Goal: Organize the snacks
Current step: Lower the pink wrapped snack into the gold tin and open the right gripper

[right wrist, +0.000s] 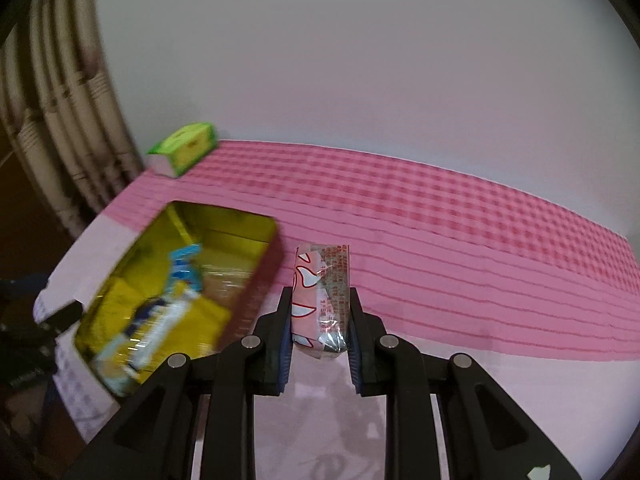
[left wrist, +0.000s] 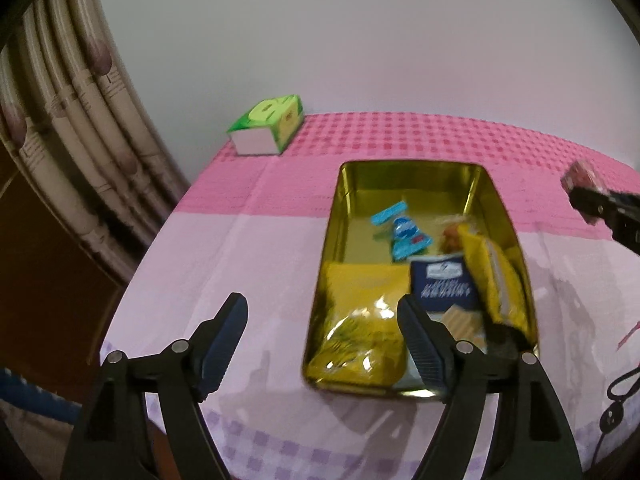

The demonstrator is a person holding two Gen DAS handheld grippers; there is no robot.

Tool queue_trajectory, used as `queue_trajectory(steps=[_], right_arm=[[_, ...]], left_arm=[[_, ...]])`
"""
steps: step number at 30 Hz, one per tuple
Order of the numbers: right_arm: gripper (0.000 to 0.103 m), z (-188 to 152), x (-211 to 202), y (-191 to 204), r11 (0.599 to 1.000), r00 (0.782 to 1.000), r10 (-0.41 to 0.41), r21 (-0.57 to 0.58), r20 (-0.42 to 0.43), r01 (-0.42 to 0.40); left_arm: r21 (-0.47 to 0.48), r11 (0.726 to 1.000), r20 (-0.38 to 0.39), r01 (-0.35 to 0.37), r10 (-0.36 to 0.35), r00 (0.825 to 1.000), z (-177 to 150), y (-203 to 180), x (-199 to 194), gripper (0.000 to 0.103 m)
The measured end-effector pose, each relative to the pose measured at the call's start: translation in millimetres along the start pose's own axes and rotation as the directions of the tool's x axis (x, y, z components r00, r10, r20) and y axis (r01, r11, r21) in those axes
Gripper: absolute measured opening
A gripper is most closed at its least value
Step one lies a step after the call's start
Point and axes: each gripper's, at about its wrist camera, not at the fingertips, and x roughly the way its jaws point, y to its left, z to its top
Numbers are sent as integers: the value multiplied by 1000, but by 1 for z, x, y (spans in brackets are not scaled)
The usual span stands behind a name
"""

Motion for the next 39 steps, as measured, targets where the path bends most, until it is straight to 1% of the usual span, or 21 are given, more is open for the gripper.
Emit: queue_trajectory(steps=[4, 5, 7, 9, 13, 18, 21, 31, 39], right_arm=[[21, 3, 1, 27, 999, 1000, 29, -30, -10, -29], [21, 3, 3, 33, 999, 999, 32, -38, -12, -33], [21, 4, 7, 41, 998, 999, 38, -48, -19, -39], [21, 5, 10, 49, 998, 999, 41, -52, -27, -42], [21, 7, 15, 62, 997, 998, 43, -67, -38, -45], [21, 10, 25, 78, 994, 997, 42, -101, -58, -48], [21, 14, 31, 84, 994, 996, 58, -94, -67, -64], [21, 18, 54, 108, 990, 994, 58, -126, -90, -69], [22, 21, 68, 115, 990, 994, 50, -124, -98, -62]], left_arm=[[-8, 1000, -6, 6, -6, 1000, -3, 9, 1, 78], [-18, 1000, -6, -9, 9, 1000, -2, 11, 2, 78], [-32, 999, -1, -30, 30, 1000, -1, 15, 1, 78], [-28, 1000, -1, -1, 0, 1000, -2, 19, 2, 79], [-42, 999, -8, -31, 31, 999, -1, 24, 4, 79], [-52, 998, -3, -39, 39, 999, 0, 29, 6, 81], [-53, 997, -9, -49, 49, 999, 0, 32, 8, 81], [-108, 994, -35, -15, 11, 999, 0, 41, 13, 82], [-101, 995, -35, -11, 8, 999, 1, 40, 14, 82]])
